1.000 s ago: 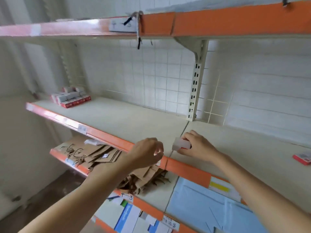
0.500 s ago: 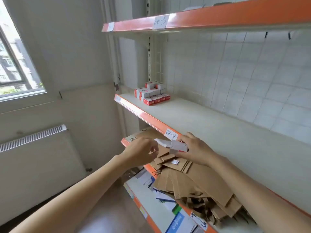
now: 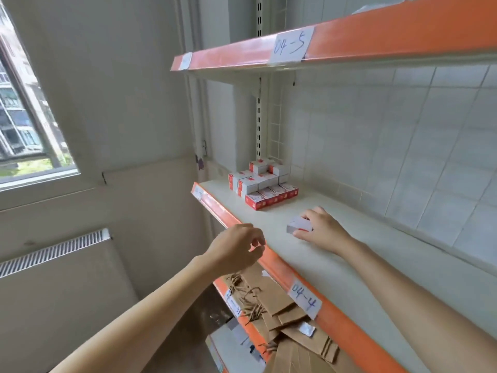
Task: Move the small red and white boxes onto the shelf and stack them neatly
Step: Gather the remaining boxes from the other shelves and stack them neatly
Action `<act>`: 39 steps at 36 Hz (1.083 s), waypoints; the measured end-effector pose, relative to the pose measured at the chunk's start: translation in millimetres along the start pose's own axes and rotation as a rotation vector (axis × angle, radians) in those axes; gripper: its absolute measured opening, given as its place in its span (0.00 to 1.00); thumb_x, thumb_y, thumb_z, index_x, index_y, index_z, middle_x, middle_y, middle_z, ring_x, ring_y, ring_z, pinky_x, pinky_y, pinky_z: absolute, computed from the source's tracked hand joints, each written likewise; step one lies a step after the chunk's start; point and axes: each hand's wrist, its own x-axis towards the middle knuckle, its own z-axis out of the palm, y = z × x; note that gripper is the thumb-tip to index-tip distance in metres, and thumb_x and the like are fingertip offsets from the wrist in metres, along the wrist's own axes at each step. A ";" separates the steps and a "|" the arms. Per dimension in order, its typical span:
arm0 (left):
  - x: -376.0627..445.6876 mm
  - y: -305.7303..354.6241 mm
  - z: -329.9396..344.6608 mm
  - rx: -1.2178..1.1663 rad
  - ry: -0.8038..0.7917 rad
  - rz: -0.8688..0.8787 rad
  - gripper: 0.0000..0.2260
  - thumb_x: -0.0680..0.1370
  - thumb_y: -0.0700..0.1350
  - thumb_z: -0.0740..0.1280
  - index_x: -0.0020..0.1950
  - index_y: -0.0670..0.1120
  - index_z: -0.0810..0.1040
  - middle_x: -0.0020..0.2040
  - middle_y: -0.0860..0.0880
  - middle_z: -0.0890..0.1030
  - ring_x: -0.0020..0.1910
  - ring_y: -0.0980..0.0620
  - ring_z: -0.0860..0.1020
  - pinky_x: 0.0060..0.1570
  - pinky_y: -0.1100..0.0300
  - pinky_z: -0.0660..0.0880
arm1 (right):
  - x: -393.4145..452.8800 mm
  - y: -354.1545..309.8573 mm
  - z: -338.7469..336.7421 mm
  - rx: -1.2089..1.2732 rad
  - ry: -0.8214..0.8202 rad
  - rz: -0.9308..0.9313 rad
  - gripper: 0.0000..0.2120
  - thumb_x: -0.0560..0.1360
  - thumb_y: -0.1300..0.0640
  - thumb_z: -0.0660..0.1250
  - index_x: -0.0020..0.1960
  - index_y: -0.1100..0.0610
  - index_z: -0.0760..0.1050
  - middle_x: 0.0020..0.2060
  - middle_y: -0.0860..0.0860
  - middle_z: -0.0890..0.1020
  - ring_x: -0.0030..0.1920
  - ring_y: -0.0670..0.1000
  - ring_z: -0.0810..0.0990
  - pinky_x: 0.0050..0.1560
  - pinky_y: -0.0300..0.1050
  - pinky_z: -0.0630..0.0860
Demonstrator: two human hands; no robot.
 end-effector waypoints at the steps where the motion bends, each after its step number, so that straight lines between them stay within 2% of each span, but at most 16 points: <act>1: 7.3 -3.6 0.1 -0.006 0.009 -0.002 0.08 0.78 0.45 0.64 0.53 0.46 0.80 0.49 0.50 0.79 0.44 0.53 0.77 0.46 0.56 0.77 | 9.7 2.5 0.9 0.008 0.013 0.009 0.23 0.74 0.48 0.68 0.63 0.58 0.70 0.59 0.55 0.69 0.56 0.56 0.75 0.55 0.45 0.70; 4: 26.0 -11.1 5.1 -0.041 0.016 0.002 0.08 0.77 0.44 0.64 0.52 0.45 0.80 0.48 0.50 0.79 0.43 0.53 0.78 0.46 0.56 0.77 | 27.4 12.0 9.3 0.010 0.001 0.050 0.24 0.75 0.48 0.67 0.66 0.57 0.68 0.61 0.56 0.68 0.57 0.57 0.75 0.57 0.45 0.70; 7: 43.3 -16.2 15.5 -0.066 0.004 0.021 0.08 0.77 0.44 0.64 0.52 0.45 0.80 0.49 0.49 0.79 0.43 0.53 0.78 0.47 0.55 0.77 | 30.0 23.3 20.8 0.019 -0.016 0.078 0.24 0.75 0.46 0.66 0.66 0.55 0.68 0.59 0.54 0.68 0.56 0.55 0.75 0.52 0.41 0.68; 9: 56.9 -21.0 24.8 -0.101 0.006 0.037 0.08 0.78 0.45 0.64 0.53 0.46 0.80 0.52 0.50 0.78 0.45 0.54 0.78 0.47 0.55 0.77 | 30.6 29.8 23.9 0.057 -0.001 0.073 0.24 0.74 0.45 0.65 0.67 0.54 0.67 0.59 0.52 0.68 0.57 0.53 0.74 0.50 0.40 0.66; 12: 81.9 -26.8 39.3 -0.170 -0.011 0.108 0.12 0.77 0.46 0.66 0.60 0.47 0.77 0.60 0.50 0.75 0.49 0.54 0.76 0.48 0.62 0.75 | 31.6 38.2 15.7 0.107 -0.088 0.047 0.26 0.74 0.45 0.66 0.70 0.49 0.66 0.61 0.50 0.69 0.60 0.50 0.72 0.53 0.38 0.64; 14: 101.0 -30.5 48.8 -0.211 -0.059 0.168 0.18 0.76 0.46 0.69 0.65 0.47 0.73 0.65 0.49 0.71 0.55 0.53 0.74 0.50 0.68 0.70 | 31.9 48.3 9.0 0.181 -0.127 0.062 0.24 0.75 0.48 0.67 0.69 0.48 0.67 0.60 0.50 0.71 0.59 0.48 0.73 0.55 0.37 0.65; 16: 118.9 -32.9 57.5 -0.232 -0.132 0.221 0.22 0.74 0.46 0.70 0.68 0.46 0.71 0.67 0.49 0.68 0.60 0.53 0.71 0.54 0.69 0.67 | 29.3 63.6 5.0 0.278 -0.068 0.122 0.18 0.75 0.56 0.66 0.65 0.51 0.71 0.56 0.52 0.73 0.52 0.47 0.74 0.50 0.33 0.67; 19: 137.9 -34.6 69.0 -0.291 -0.202 0.259 0.21 0.73 0.47 0.72 0.65 0.46 0.73 0.63 0.51 0.72 0.56 0.56 0.72 0.57 0.64 0.71 | 19.2 84.4 9.2 0.333 0.139 0.236 0.13 0.74 0.66 0.63 0.58 0.59 0.76 0.49 0.53 0.73 0.39 0.44 0.75 0.41 0.26 0.69; 21: 146.3 -38.1 73.4 -0.368 -0.220 0.235 0.18 0.73 0.47 0.72 0.61 0.47 0.75 0.58 0.51 0.75 0.53 0.57 0.73 0.52 0.65 0.73 | 12.1 85.5 17.6 0.329 0.275 0.256 0.12 0.74 0.68 0.62 0.55 0.61 0.77 0.46 0.51 0.74 0.38 0.42 0.76 0.41 0.28 0.70; 23: 154.9 -42.2 75.3 -0.422 -0.240 0.217 0.13 0.76 0.46 0.69 0.59 0.47 0.77 0.55 0.52 0.76 0.55 0.55 0.70 0.50 0.67 0.70 | 10.3 82.8 26.8 0.302 0.386 0.223 0.12 0.72 0.69 0.63 0.52 0.61 0.78 0.44 0.51 0.75 0.40 0.46 0.76 0.45 0.33 0.71; 25: 164.0 -46.1 77.7 -0.428 -0.250 0.171 0.12 0.80 0.49 0.62 0.57 0.45 0.80 0.54 0.52 0.74 0.57 0.53 0.65 0.54 0.64 0.63 | 10.2 81.4 29.8 0.298 0.416 0.202 0.12 0.71 0.69 0.65 0.52 0.61 0.79 0.44 0.51 0.75 0.40 0.47 0.76 0.47 0.35 0.71; 27: 170.6 -46.1 79.9 -0.453 -0.256 0.092 0.17 0.81 0.52 0.57 0.54 0.44 0.81 0.53 0.50 0.72 0.57 0.52 0.63 0.58 0.61 0.59 | 10.2 81.9 29.1 0.315 0.424 0.209 0.11 0.71 0.68 0.65 0.52 0.61 0.78 0.43 0.49 0.75 0.39 0.42 0.76 0.45 0.30 0.70; 30: 174.6 -43.8 85.8 -0.456 -0.204 0.072 0.23 0.80 0.55 0.55 0.45 0.38 0.79 0.47 0.43 0.76 0.50 0.47 0.69 0.53 0.58 0.62 | 10.3 82.1 28.0 0.338 0.431 0.210 0.09 0.72 0.67 0.66 0.51 0.58 0.78 0.41 0.43 0.74 0.38 0.38 0.76 0.42 0.26 0.69; 33: 175.2 -48.5 89.0 -0.540 -0.134 0.055 0.16 0.81 0.52 0.58 0.53 0.42 0.79 0.48 0.47 0.79 0.48 0.50 0.75 0.50 0.57 0.69 | 10.7 81.7 29.5 0.346 0.445 0.207 0.09 0.73 0.66 0.65 0.50 0.57 0.78 0.41 0.45 0.75 0.38 0.36 0.75 0.41 0.26 0.69; 36: 176.0 -50.4 89.8 -0.504 -0.127 0.083 0.11 0.81 0.48 0.60 0.55 0.44 0.78 0.50 0.49 0.79 0.48 0.53 0.74 0.46 0.62 0.67 | 11.2 82.4 28.5 0.369 0.429 0.204 0.09 0.73 0.67 0.65 0.49 0.56 0.77 0.41 0.47 0.75 0.37 0.37 0.75 0.40 0.26 0.69; 39: 175.6 -51.2 92.0 -0.468 -0.129 0.078 0.12 0.79 0.50 0.63 0.56 0.45 0.79 0.52 0.49 0.76 0.49 0.52 0.73 0.46 0.63 0.66 | 10.8 81.8 27.4 0.375 0.423 0.203 0.11 0.73 0.68 0.65 0.48 0.53 0.76 0.41 0.46 0.76 0.37 0.37 0.76 0.40 0.26 0.69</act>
